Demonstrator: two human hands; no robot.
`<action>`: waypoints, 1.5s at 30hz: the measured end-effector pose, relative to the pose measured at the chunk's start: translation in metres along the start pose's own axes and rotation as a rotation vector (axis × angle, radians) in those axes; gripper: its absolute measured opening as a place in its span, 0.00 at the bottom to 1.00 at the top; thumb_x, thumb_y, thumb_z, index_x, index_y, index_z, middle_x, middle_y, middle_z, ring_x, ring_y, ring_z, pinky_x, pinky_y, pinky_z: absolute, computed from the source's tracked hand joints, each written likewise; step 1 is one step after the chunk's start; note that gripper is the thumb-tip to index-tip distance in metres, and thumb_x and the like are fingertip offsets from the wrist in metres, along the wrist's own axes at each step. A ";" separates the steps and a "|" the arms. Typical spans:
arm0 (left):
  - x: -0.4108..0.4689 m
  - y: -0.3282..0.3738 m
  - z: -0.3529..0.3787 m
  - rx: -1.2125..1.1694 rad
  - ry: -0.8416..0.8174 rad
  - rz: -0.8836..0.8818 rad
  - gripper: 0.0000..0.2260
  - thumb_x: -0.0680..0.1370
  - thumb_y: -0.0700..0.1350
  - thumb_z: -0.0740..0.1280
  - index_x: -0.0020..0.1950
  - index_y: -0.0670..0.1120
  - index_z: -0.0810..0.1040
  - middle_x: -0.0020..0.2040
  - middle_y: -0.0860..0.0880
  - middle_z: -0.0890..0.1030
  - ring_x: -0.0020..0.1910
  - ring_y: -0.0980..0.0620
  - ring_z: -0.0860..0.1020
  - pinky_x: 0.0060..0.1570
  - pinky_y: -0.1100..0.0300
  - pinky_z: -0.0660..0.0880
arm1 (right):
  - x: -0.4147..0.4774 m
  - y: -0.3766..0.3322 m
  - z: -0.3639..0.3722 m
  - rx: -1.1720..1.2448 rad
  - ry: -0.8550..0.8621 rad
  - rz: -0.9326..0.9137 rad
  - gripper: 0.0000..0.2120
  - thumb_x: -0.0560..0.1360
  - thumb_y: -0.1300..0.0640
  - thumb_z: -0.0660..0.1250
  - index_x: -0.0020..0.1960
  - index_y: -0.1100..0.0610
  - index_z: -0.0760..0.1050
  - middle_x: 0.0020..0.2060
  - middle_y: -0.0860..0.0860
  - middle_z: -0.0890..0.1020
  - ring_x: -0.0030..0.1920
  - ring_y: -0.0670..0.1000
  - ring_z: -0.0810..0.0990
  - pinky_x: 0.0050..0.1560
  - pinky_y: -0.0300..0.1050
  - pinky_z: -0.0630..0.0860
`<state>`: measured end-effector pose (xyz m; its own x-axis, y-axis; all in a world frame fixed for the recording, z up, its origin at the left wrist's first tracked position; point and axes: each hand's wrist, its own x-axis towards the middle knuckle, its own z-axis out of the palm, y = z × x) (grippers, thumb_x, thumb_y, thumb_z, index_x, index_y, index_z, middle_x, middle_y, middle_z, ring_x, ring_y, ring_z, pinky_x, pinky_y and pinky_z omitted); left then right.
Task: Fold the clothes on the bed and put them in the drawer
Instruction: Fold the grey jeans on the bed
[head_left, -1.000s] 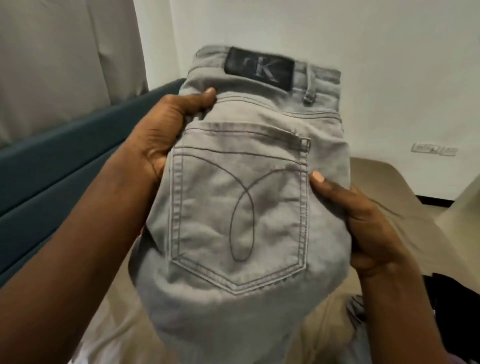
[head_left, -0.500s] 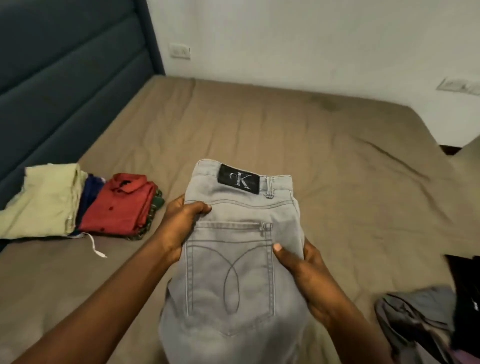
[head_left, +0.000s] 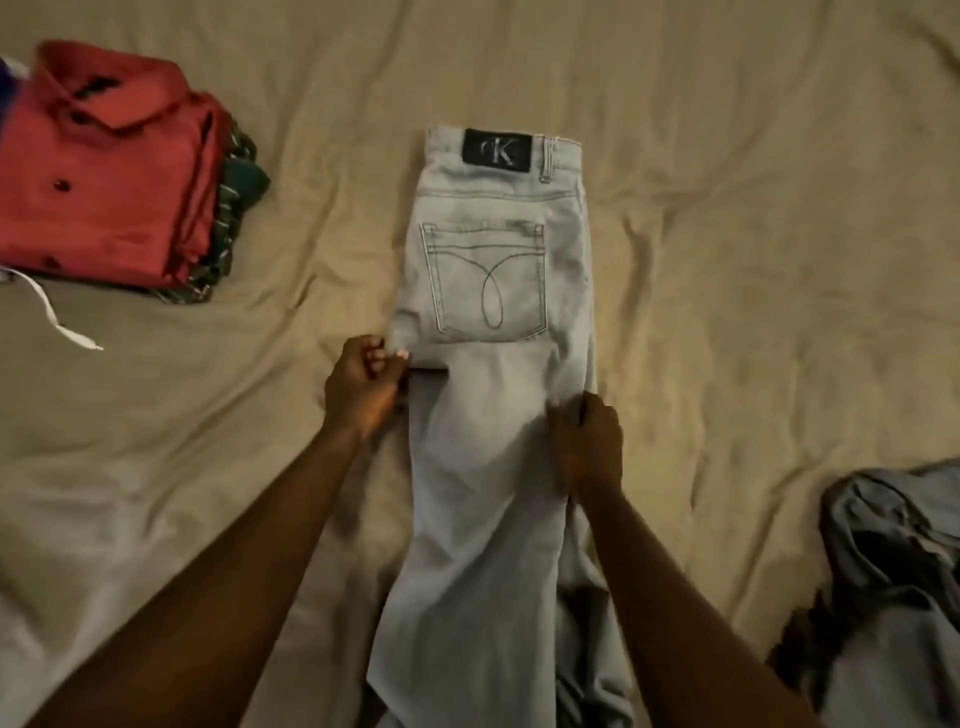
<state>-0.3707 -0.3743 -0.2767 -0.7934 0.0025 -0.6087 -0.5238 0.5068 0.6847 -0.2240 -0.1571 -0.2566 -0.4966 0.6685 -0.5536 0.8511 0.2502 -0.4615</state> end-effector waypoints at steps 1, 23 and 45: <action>-0.017 -0.018 -0.002 -0.065 -0.006 -0.019 0.18 0.77 0.61 0.71 0.57 0.49 0.78 0.49 0.50 0.84 0.49 0.48 0.81 0.48 0.59 0.77 | -0.021 0.012 0.008 0.009 0.062 -0.017 0.23 0.80 0.44 0.65 0.70 0.56 0.72 0.60 0.56 0.79 0.62 0.59 0.78 0.61 0.54 0.76; -0.166 -0.073 -0.113 0.466 0.505 -0.002 0.23 0.75 0.51 0.75 0.67 0.47 0.75 0.63 0.36 0.78 0.62 0.32 0.76 0.60 0.38 0.73 | -0.171 0.154 -0.039 0.152 -0.391 0.330 0.36 0.64 0.24 0.70 0.56 0.52 0.83 0.52 0.53 0.86 0.49 0.53 0.85 0.42 0.43 0.80; -0.332 -0.175 0.099 -0.119 0.278 0.285 0.18 0.80 0.47 0.72 0.34 0.41 0.71 0.30 0.50 0.75 0.31 0.55 0.71 0.37 0.59 0.69 | -0.205 0.234 -0.034 0.739 0.123 0.043 0.14 0.84 0.56 0.62 0.41 0.60 0.76 0.40 0.53 0.79 0.48 0.58 0.80 0.49 0.49 0.74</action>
<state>0.0153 -0.3785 -0.2340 -0.9567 -0.1128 -0.2683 -0.2907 0.4161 0.8616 0.0829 -0.2120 -0.2278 -0.4060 0.7517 -0.5197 0.5115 -0.2843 -0.8109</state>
